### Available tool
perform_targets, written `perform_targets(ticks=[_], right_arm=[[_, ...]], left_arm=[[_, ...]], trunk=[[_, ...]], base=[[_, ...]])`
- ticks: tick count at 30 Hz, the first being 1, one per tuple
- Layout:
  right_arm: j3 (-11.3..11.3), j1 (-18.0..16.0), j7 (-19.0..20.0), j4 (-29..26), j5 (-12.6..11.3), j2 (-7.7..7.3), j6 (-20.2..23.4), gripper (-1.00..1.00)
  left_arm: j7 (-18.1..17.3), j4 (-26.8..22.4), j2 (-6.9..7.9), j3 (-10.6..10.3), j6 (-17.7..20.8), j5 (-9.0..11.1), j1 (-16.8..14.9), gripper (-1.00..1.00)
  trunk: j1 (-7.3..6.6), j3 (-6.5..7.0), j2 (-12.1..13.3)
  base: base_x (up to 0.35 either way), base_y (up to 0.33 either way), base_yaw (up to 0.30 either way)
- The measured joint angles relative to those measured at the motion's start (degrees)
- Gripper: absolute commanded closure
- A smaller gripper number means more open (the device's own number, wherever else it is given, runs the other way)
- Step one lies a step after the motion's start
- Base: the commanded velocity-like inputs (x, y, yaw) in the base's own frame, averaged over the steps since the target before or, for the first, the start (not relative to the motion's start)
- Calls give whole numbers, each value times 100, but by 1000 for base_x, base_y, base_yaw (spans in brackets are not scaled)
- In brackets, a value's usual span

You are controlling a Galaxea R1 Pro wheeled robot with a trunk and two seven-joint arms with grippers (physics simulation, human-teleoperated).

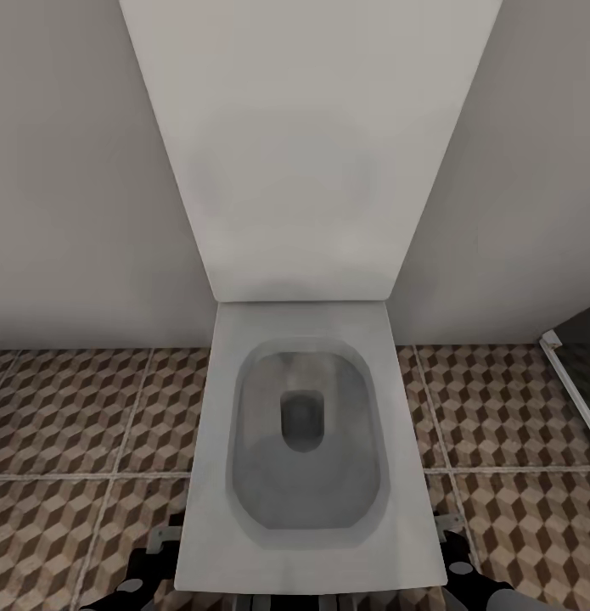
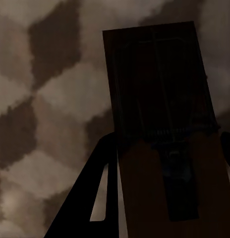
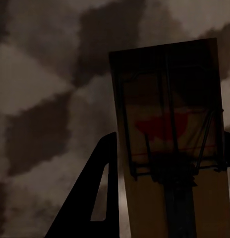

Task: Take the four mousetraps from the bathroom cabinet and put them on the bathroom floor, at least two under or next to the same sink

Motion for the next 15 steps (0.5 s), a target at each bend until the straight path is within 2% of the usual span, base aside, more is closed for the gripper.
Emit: perform_targets(ticks=[15], right_arm=[[0, 0, 98, 0, 1, 6, 13, 100]], left_arm=[[-2, -15, -7, -44, 80, -36, -1, 100]], trunk=[[0, 0, 0]], base=[[0, 0, 0]])
